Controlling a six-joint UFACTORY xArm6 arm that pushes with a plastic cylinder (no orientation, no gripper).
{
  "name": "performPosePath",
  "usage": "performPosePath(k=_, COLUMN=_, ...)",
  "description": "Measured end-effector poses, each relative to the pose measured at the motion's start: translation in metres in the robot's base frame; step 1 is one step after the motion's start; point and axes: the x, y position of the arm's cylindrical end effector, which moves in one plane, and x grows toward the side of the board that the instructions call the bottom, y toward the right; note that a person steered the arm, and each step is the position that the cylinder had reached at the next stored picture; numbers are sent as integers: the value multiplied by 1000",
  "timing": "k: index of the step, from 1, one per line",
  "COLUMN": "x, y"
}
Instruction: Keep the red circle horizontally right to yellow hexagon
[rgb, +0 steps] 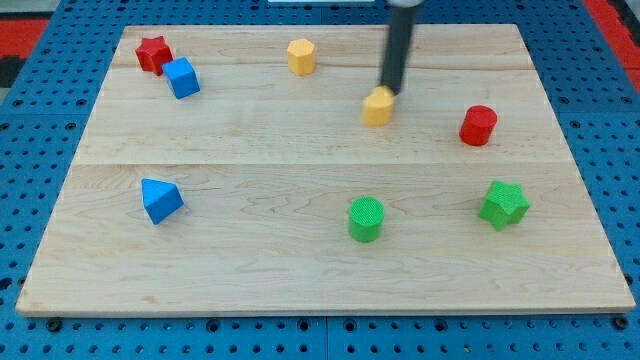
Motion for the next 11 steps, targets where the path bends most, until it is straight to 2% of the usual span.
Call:
performPosePath(k=1, x=37, y=-15)
performPosePath(k=3, x=81, y=45)
performPosePath(k=4, x=83, y=110)
performPosePath(k=6, x=51, y=150)
performPosePath(k=7, x=59, y=186)
performPosePath(k=8, x=32, y=184)
performPosePath(k=9, x=-22, y=180)
performPosePath(k=10, x=-33, y=181)
performPosePath(k=11, x=36, y=198)
